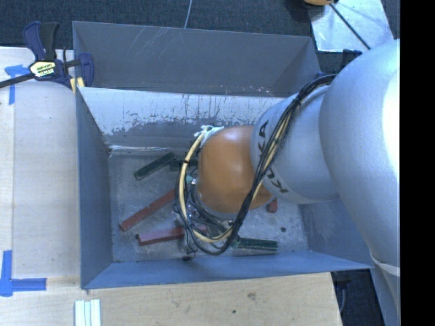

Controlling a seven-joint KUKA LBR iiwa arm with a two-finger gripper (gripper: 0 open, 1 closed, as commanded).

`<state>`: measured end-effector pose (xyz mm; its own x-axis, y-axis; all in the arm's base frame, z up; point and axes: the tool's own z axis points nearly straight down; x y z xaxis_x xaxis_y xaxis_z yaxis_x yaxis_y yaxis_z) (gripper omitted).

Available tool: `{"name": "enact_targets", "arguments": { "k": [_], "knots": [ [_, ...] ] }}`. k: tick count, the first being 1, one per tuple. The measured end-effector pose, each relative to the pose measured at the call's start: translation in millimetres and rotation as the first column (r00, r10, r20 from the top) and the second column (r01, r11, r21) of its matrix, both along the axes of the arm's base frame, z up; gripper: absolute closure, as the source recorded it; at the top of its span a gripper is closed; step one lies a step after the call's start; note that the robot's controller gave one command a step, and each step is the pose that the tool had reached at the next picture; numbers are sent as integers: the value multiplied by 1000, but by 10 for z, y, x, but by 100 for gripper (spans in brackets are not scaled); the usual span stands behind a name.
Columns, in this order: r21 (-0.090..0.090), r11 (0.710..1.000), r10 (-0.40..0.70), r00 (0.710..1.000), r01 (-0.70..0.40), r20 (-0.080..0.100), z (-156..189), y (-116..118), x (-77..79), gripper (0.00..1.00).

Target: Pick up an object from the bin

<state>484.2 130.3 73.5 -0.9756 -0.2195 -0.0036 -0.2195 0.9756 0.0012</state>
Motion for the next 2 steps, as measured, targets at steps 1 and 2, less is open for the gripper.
{"name": "enact_targets", "arguments": {
  "k": [1,2],
  "knots": [
    [-1,1000,0,1000,0,-1,80,-2,0,100],
    [-3,1000,0,1000,0,-7,177,-6,-11,100]
  ]
}}
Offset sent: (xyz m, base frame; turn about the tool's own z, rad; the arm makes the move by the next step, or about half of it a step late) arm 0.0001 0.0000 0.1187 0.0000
